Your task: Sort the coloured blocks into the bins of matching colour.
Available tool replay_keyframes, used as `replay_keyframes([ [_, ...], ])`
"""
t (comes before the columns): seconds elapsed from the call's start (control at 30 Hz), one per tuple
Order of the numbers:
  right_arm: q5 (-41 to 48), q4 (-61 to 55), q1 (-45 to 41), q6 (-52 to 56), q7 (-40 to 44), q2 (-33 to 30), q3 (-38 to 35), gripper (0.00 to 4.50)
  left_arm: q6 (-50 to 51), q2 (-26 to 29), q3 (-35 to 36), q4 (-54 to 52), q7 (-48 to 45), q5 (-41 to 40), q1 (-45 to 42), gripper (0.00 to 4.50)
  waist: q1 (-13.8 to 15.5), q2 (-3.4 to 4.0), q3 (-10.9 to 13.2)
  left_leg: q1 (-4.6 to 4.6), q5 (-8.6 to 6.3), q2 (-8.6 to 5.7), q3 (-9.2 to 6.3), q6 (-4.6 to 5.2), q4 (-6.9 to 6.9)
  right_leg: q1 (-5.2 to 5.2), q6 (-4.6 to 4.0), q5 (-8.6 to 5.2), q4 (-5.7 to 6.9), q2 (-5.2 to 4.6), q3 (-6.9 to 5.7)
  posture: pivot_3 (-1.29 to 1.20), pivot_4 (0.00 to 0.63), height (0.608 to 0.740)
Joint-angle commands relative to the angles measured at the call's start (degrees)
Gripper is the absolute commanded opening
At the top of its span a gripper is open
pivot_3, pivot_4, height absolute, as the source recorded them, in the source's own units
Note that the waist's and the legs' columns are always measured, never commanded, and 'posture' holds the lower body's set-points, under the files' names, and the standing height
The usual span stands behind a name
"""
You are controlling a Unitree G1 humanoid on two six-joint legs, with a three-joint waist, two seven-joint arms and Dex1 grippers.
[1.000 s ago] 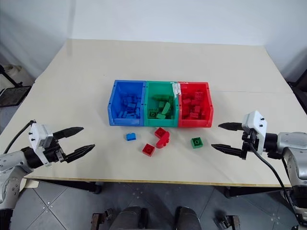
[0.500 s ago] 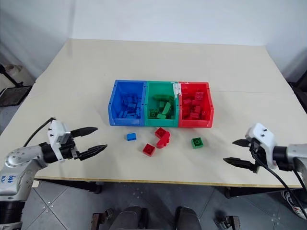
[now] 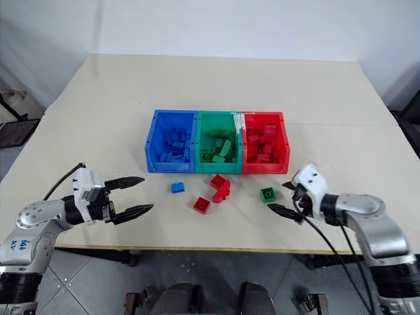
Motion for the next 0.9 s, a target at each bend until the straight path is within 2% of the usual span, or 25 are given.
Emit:
replay_keyframes([
  [0.03,-1.4,2.3,-1.4,-3.8,-0.1,2.3,1.7,4.5,0.1,0.7,2.7,-3.2,0.4,-1.7,1.7,4.47,-0.2,-0.01,0.0,0.01,0.0,0.01,0.0,0.0,0.01,0.02,0.0,0.0,0.0,0.01,0.0,0.0,0.15,0.74],
  [0.13,-3.1,5.2,-2.2,-6.2,0.0,4.1,3.8,4.5,0.4,0.6,3.4,-4.4,0.8,-2.2,2.9,4.47,-0.6,-0.1,-0.1,0.03,0.0,0.04,0.0,0.0,0.04,0.05,0.0,0.0,0.0,0.01,0.0,0.0,0.15,0.74],
  [0.17,-3.5,5.6,-2.1,-6.6,0.0,4.3,4.0,4.31,0.5,0.6,3.6,-4.7,0.8,-2.3,3.3,4.49,-0.7,-0.1,-0.1,0.05,0.0,0.06,-0.01,0.0,0.04,0.06,0.0,0.0,0.01,0.01,0.0,0.0,0.15,0.74],
  [0.23,-3.3,5.3,-1.6,-6.7,0.3,4.4,4.0,3.85,0.6,0.7,3.9,-5.1,0.9,-2.5,3.9,4.5,-0.8,-0.1,-0.1,0.07,0.0,0.08,-0.02,-0.01,0.02,0.05,0.0,0.0,0.04,0.0,0.02,0.0,0.15,0.74],
  [0.4,-2.7,1.7,0.6,-7.6,1.5,2.2,2.4,2.19,0.7,0.8,4.6,-5.3,1.0,-2.8,4.6,4.5,-0.7,-0.1,-0.1,0.06,-0.01,0.09,-0.02,-0.02,0.02,0.05,-0.01,-0.01,0.05,0.0,0.01,0.0,0.15,0.74],
  [0.43,-2.0,0.2,0.6,-6.9,1.5,1.8,1.5,2.09,0.7,0.8,4.7,-5.3,1.0,-2.8,4.6,4.5,-0.6,-0.1,-0.1,0.05,-0.01,0.07,-0.01,-0.01,0.03,0.05,-0.01,-0.01,0.04,-0.01,0.02,0.0,0.15,0.74],
  [0.5,1.5,-5.2,0.1,-3.8,2.5,-0.1,-1.4,2.09,0.7,0.7,4.7,-5.0,1.1,-2.8,4.2,4.5,-0.4,-0.08,-0.1,0.03,-0.01,0.06,-0.09,0.0,0.06,0.06,-0.01,-0.01,0.05,-0.04,0.0,0.0,0.15,0.74],
  [0.57,5.4,-9.1,-5.2,1.2,2.5,-0.5,-2.7,2.09,0.7,0.4,4.6,-4.5,0.9,-3.1,3.8,4.5,-0.6,-0.05,0.0,-0.02,-0.02,0.04,-0.08,0.01,0.07,0.04,-0.01,-0.01,0.0,-0.09,0.03,0.0,0.15,0.74],
  [0.63,6.1,-8.2,-11.7,3.5,1.4,1.4,-1.4,2.09,0.7,0.3,4.5,-4.1,0.6,-3.1,3.4,4.5,-1.1,0.07,0.0,0.0,-0.02,0.07,-0.02,0.01,0.06,0.01,-0.02,-0.01,0.01,-0.08,0.06,0.0,0.15,0.74],
  [0.73,4.9,-1.3,-20.4,1.6,0.6,6.7,1.8,2.09,-0.3,-0.2,4.8,-3.3,-0.3,-3.8,2.8,4.5,-1.5,0.02,0.0,0.08,-0.02,0.16,-0.02,-0.07,-0.01,-0.03,-0.1,-0.05,0.08,-0.03,0.04,0.0,0.15,0.74],
  [0.9,-2.0,18.5,-34.8,-8.7,0.8,15.7,7.6,2.09,-2.1,-0.9,6.0,-2.4,-2.1,-5.0,2.4,4.5,-2.2,0.0,0.0,0.0,-0.02,0.08,-0.05,-0.09,-0.03,-0.15,-0.1,-0.05,0.26,0.01,-0.04,0.0,0.15,0.74],
])
